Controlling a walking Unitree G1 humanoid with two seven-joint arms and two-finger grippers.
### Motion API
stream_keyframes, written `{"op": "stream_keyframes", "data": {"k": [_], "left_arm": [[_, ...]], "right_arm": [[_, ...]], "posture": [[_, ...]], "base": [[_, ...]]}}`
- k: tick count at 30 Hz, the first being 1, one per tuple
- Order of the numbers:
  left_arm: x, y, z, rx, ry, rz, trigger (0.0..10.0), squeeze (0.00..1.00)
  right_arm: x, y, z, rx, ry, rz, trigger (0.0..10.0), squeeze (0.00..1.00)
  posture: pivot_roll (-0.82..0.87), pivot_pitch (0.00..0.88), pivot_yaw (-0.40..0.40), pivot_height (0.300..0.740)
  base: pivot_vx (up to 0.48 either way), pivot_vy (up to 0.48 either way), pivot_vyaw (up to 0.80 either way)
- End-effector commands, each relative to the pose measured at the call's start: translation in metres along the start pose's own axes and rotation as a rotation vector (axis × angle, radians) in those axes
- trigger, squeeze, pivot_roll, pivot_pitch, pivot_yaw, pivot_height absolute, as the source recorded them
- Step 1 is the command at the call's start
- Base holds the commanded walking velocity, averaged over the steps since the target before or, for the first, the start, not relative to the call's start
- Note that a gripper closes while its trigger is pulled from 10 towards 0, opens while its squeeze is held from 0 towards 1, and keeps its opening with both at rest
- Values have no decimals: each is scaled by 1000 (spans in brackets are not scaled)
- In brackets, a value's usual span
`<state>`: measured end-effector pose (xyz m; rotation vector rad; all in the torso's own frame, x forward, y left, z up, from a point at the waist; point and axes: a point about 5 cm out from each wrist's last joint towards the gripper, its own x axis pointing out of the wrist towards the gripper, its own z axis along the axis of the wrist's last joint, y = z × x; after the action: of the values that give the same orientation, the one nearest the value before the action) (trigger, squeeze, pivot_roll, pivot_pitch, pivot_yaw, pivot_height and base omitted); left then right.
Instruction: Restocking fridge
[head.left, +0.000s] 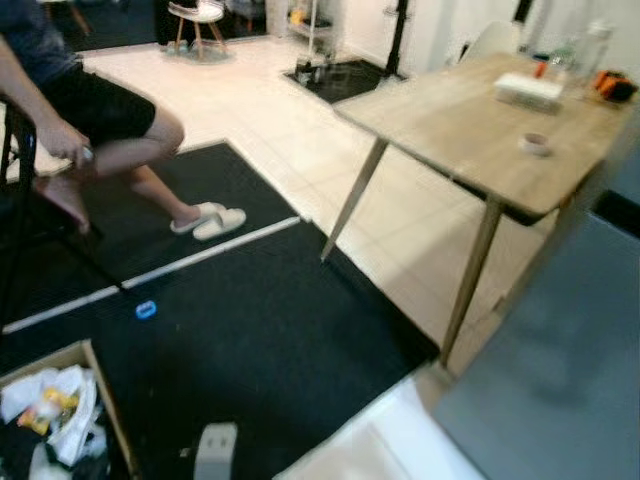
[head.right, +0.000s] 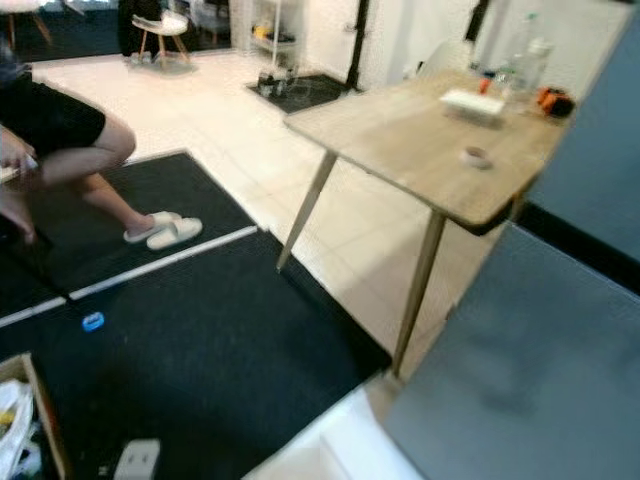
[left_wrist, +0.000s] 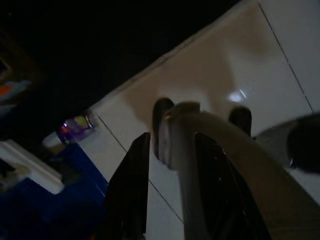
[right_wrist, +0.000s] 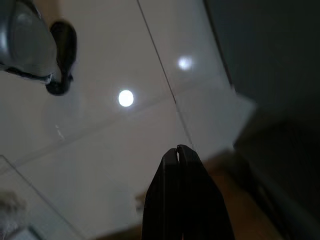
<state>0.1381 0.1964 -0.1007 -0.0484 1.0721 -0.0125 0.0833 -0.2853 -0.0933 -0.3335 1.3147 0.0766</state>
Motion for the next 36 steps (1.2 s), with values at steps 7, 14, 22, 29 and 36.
{"op": "stream_keyframes", "data": {"k": [7,14,22,29,36], "left_arm": [[0,3,2,20,-1,-4,10000,0],[0,2,6,20,-12,-6,10000,0],[1,2,9,16,-20,-2,10000,0],[0,4,4,4,-11,8,10000,0],[-1,4,0,-5,-3,8,10000,0]], "right_arm": [[-2,-4,-6,6,21,-10,10000,0],[-1,-3,-5,6,18,-4,10000,0],[0,1,0,0,9,8,10000,0],[0,3,-1,-10,13,18,10000,0],[1,3,0,-13,9,20,10000,0]], "posture": [[-11,0,-55,740],[6,0,-66,740],[33,0,-62,740],[47,0,-69,740],[36,0,-66,740]], "base": [[263,0,0],[263,0,0],[263,0,0],[263,0,0],[262,0,0]]}}
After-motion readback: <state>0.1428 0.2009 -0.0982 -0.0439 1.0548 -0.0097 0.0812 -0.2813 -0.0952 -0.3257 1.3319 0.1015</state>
